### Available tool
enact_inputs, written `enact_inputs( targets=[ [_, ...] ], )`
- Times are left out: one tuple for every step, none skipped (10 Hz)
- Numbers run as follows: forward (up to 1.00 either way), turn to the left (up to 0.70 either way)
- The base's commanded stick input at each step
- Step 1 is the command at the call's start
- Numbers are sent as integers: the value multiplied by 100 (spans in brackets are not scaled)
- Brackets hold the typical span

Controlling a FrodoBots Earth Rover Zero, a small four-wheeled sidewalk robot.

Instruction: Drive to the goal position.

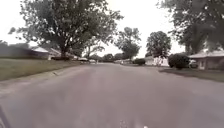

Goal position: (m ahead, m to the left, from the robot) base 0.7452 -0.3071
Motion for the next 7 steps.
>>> enact_inputs(
  targets=[
    [70,1],
    [70,1],
    [70,1],
    [70,1],
    [70,1],
    [70,0],
    [70,0]
  ],
)
